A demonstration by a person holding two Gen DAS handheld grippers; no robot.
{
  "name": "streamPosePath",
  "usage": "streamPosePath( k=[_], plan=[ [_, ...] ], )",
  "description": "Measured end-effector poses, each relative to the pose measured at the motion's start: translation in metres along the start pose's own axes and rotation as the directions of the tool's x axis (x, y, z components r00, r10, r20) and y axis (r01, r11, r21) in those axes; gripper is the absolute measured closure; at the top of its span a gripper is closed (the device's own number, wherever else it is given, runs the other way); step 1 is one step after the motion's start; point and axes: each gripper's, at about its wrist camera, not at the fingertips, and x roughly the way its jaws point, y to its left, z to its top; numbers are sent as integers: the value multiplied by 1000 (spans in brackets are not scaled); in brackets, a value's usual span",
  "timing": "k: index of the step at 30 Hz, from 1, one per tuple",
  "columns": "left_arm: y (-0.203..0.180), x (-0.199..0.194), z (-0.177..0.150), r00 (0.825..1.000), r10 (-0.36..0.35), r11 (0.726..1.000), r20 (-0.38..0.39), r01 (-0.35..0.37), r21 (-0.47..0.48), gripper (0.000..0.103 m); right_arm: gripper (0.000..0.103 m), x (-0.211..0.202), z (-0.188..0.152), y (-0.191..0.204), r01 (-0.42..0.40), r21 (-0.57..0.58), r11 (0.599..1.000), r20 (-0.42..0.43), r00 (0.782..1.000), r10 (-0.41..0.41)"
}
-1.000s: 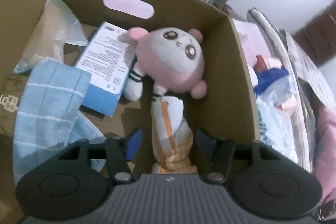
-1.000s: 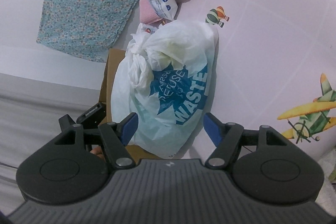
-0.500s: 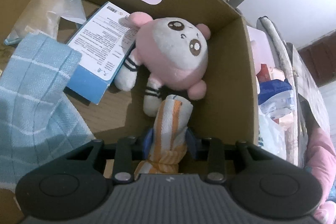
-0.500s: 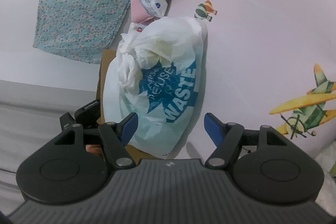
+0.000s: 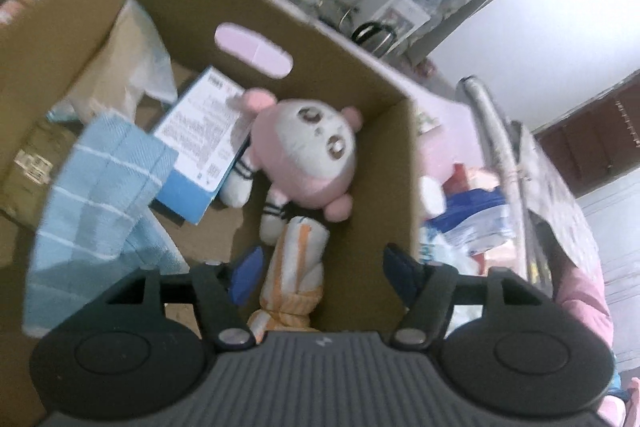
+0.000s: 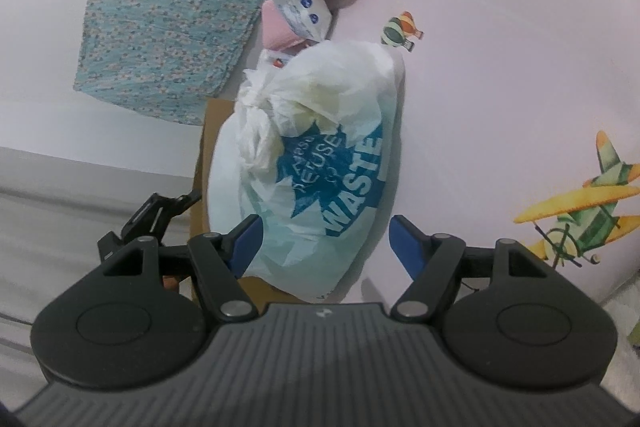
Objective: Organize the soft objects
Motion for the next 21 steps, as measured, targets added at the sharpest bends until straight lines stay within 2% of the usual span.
streamPosePath(
  k=[5,8,11,14,21],
  plan=[
    [-20,-39,-12,998,-28,997,59,23,76,30,33,-7,0,2,-25,-21,999,19,999,26],
    [-38,-60,-22,996,-24,989,86,10,151,27,33,-11,3,5,-37,-43,998,29,999,38],
    [-63,-78,-34,994,-3,964,113,-27,266,23,33,-15,5,9,-51,-71,996,43,998,54],
    [-89,-86,-43,994,7,935,107,-45,351,21,33,-19,10,13,-60,-104,993,62,996,66],
    [-147,-76,-55,998,15,882,63,-43,470,17,33,-21,27,20,-76,-147,986,86,992,90]
  ],
)
